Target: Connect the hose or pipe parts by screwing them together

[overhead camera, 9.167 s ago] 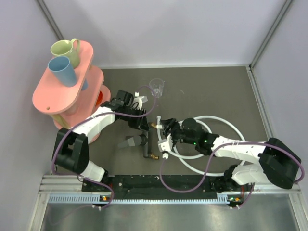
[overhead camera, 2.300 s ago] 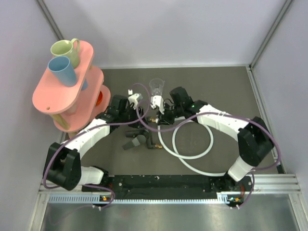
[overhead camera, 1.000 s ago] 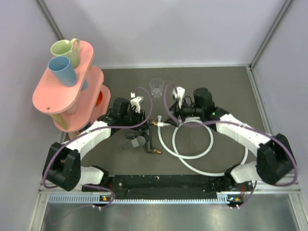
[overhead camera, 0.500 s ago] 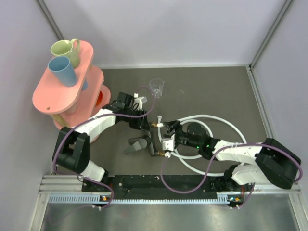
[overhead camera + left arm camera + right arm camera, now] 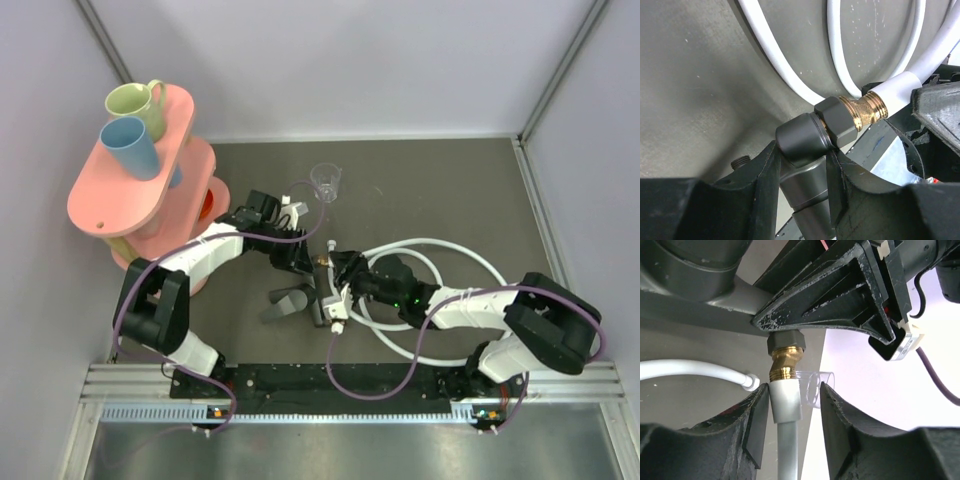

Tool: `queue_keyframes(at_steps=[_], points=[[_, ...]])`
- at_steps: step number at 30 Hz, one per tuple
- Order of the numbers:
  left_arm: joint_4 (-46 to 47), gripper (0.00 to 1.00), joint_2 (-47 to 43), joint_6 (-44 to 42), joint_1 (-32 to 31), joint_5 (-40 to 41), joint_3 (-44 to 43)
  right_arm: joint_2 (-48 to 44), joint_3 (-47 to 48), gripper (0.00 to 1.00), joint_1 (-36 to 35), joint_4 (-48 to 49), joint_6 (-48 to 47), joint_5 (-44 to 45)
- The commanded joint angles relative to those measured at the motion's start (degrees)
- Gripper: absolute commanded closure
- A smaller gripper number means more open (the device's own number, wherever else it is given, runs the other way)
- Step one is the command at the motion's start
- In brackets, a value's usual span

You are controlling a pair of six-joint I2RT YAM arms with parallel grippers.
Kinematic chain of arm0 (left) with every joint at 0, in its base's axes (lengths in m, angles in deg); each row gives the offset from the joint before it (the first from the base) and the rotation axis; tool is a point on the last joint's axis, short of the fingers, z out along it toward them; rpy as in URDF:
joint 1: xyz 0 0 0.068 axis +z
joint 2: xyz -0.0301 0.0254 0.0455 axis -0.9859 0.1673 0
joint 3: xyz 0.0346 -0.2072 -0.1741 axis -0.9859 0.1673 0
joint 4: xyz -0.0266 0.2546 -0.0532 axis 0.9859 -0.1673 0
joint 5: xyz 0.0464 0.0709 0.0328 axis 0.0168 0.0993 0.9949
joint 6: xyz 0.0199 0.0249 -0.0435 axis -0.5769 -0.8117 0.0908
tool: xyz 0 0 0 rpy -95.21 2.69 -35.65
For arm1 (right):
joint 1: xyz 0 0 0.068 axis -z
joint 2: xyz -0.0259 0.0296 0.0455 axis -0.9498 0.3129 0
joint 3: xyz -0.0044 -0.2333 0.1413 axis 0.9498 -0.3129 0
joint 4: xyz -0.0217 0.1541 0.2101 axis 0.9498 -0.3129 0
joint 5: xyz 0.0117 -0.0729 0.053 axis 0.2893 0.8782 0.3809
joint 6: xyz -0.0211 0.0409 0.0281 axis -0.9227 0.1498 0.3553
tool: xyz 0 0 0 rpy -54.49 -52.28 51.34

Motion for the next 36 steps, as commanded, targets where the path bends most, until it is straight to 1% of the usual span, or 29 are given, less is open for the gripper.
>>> queue_keyframes(at_steps=[1,3,4,5,6,7,10,11,12,14,15,17,18,20,21,22,23,26,27,28,29,30,32,33,35,36], points=[[1.52,1.00,-0.31,1.17,-0.06,-11.37,-3.43,0.97,3.63,0.62,-0.92,-0.88,-2.04,-1.70],[2.05,1.00,-0.66,1.61,-0.06,-11.47,-3.43,0.88,4.68,0.73,-0.92,-2.04,-1.26,-2.66],[2.22,1.00,-0.92,1.62,-0.06,-11.64,-3.52,0.88,5.12,0.86,-0.92,-2.65,-0.64,-3.01],[2.40,1.00,-1.01,1.70,-0.06,-11.64,-3.61,0.97,5.65,0.92,-0.92,-4.83,-0.20,-3.10],[2.40,1.00,-1.01,1.70,-0.06,-11.56,-3.69,0.97,6.53,0.97,-0.92,-5.46,0.50,-3.10],[2.40,1.00,-1.01,1.62,-0.06,-11.29,-4.04,1.06,6.88,1.00,-0.92,-5.64,1.38,-3.02],[1.61,1.00,-1.71,0.13,-0.32,-8.57,-4.75,0.88,10.39,1.00,-0.92,-11.95,6.12,-3.54],[1.70,1.00,-2.15,-0.14,-0.59,-6.83,-4.66,0.88,11.79,1.00,-0.92,-17.02,11.00,-3.89],[2.31,1.00,-2.77,-0.66,-0.94,-5.94,-4.75,1.14,14.94,1.00,-0.83,-18.98,13.93,-4.07],[4.41,1.00,-5.22,-0.85,-1.99,-4.53,-3.79,1.76,18.12,1.00,-0.74,-23.20,21.03,-3.81],[7.21,1.00,-6.19,-0.32,-2.34,-3.04,-3.26,2.54,21.18,1.00,-0.66,-27.66,22.73,-3.98],[10.65,1.00,-8.74,1.34,-3.22,-1.02,-0.81,2.99,23.84,1.00,-0.13,-30.59,28.77,-7.04],[13.27,1.00,-9.70,3.70,-3.40,1.17,0.42,3.16,25.94,1.00,0.66,-33.04,30.46,-8.80],[19.43,1.00,-12.69,4.86,-4.54,3.20,4.10,3.60,28.32,1.00,1.45,-35.51,35.46,-12.14],[21.02,1.00,-13.75,5.48,-5.33,6.26,5.26,4.04,30.77,1.00,2.32,-38.22,37.14,-12.94],[25.30,1.00,-15.93,5.74,-5.60,7.59,6.84,5.26,32.10,1.00,2.77,-39.99,40.20,-13.56],[27.34,1.00,-16.91,6.01,-5.86,8.56,9.55,5.80,34.63,1.00,3.21,-41.40,41.45,-14.26],[33.68,1.00,-19.90,5.66,-6.56,11.03,12.82,8.61,38.51,1.00,5.75,-45.71,46.99,-18.47],[35.08,1.00,-20.78,4.96,-6.83,11.38,14.66,9.05,39.05,1.00,6.54,-46.51,48.31,-20.31],[36.84,1.00,-21.14,4.61,-7.00,11.82,15.28,9.92,39.32,1.00,8.29,-46.77,51.28,-24.33],[37.55,1.00,-21.40,3.65,-7.09,11.82,15.81,10.37,39.84,1.00,9.01,-46.86,52.79,-25.50],[38.17,1.00,-21.93,3.20,-7.35,11.91,16.77,10.90,40.19,1.00,9.71,-47.13,54.02,-28.91],[40.36,1.00,-22.46,2.06,-7.71,12.70,18.01,12.91,41.33,1.00,11.91,-47.83,57.97,-31.66],[40.98,1.00,-22.98,1.71,-7.88,12.62,18.97,13.88,42.21,1.00,12.52,-48.79,58.86,-34.19],[41.77,1.00,-23.33,0.83,-8.06,13.23,19.51,16.42,44.23,1.00,13.84,-51.60,60.97,-36.40],[42.04,1.00,-23.60,0.65,-8.15,13.14,19.77,17.05,44.85,1.00,14.11,-52.48,61.67,-39.20]])
